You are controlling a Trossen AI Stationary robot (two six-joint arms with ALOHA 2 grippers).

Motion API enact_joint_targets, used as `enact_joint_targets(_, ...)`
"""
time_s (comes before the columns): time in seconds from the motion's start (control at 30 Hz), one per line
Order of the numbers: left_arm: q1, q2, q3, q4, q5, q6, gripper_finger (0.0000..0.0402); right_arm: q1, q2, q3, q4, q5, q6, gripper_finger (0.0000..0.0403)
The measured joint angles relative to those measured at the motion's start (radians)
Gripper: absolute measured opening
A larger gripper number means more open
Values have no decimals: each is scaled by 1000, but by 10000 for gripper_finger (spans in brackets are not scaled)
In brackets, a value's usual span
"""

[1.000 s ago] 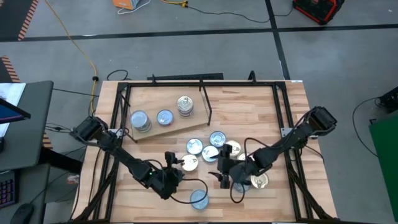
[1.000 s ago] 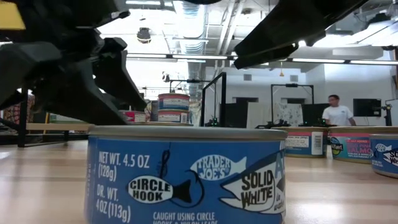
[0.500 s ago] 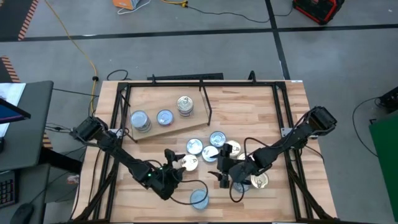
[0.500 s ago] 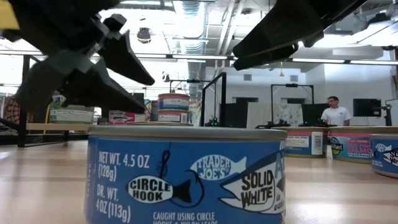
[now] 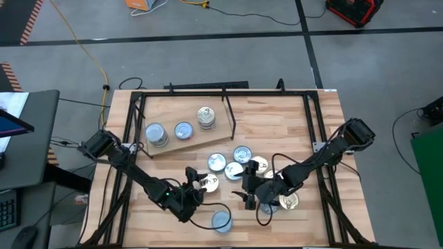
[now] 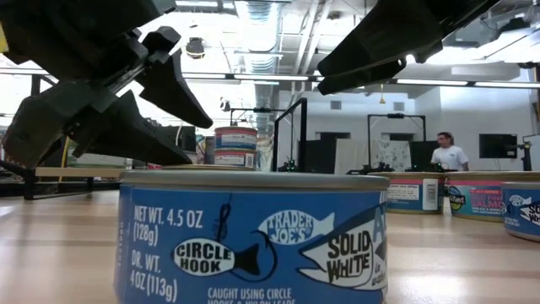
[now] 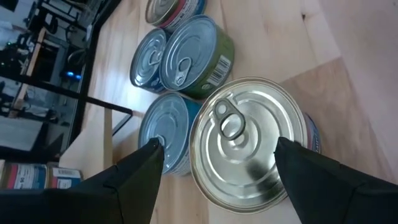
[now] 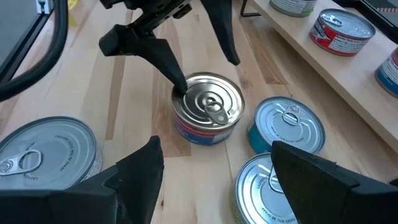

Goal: Stack canned seafood by type on shelf
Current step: Stack the blue pink tuna can on top of the blue pink tuna can on the shelf

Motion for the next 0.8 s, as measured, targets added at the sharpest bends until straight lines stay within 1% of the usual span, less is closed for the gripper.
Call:
enact_joint_targets(0.3,-31,0,0,-19,3,-13,295,0,0,0,0,0,1,324)
enact_joint_targets(0.8,-52,1,-1,-20,-2,-36,295,0,0,0,0,0,2,324)
